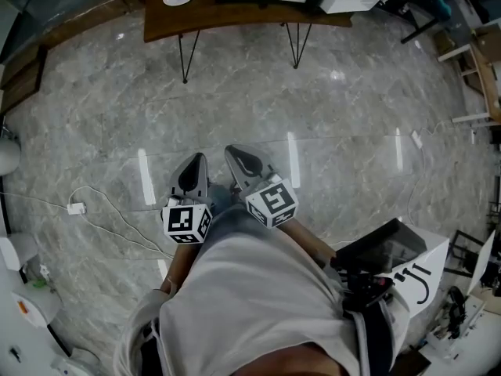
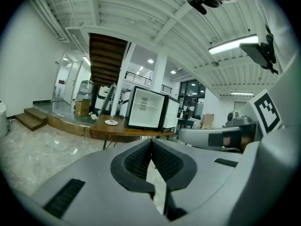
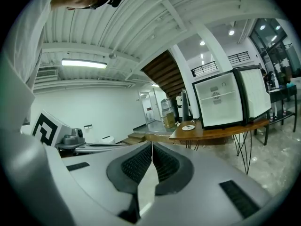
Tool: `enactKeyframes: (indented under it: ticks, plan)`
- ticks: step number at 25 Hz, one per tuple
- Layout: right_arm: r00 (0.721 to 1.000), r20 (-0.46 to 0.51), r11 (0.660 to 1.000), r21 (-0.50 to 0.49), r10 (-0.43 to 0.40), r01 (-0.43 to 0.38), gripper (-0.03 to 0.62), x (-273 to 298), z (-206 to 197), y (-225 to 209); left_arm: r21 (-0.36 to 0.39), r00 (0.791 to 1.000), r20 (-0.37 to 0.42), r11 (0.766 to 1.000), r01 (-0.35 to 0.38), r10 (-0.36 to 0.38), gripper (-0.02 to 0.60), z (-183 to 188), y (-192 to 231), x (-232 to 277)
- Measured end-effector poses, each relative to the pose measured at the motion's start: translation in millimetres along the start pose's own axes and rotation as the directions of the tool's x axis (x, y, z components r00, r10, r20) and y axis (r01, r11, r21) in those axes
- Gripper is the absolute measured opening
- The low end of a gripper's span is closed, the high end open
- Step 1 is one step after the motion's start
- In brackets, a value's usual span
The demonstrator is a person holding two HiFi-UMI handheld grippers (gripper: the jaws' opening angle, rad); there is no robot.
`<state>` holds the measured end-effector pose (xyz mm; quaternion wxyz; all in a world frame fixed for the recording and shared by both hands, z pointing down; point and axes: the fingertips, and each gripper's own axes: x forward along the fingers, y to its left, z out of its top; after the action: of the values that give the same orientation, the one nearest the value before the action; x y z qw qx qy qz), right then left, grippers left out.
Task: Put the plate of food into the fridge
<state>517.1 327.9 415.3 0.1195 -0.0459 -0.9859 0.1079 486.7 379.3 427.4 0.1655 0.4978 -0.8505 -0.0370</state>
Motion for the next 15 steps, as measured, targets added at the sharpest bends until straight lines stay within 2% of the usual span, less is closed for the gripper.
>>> enactKeyframes:
  ticks: [6,15]
  plan:
    - [0.998,-0.048,0.999,0.003,0.042,-0.041,0.019,52,7,24,-0.011,0.999,0.021,0.999,-0.039,0.04,0.018,24,62,-2]
    - [0.995,-0.079,0.998,-0.018,0.06,-0.062,0.019,128,26,64,-0.026,0.997,0.073,0.999,-0.037,0.039,0.018,58,145,-7]
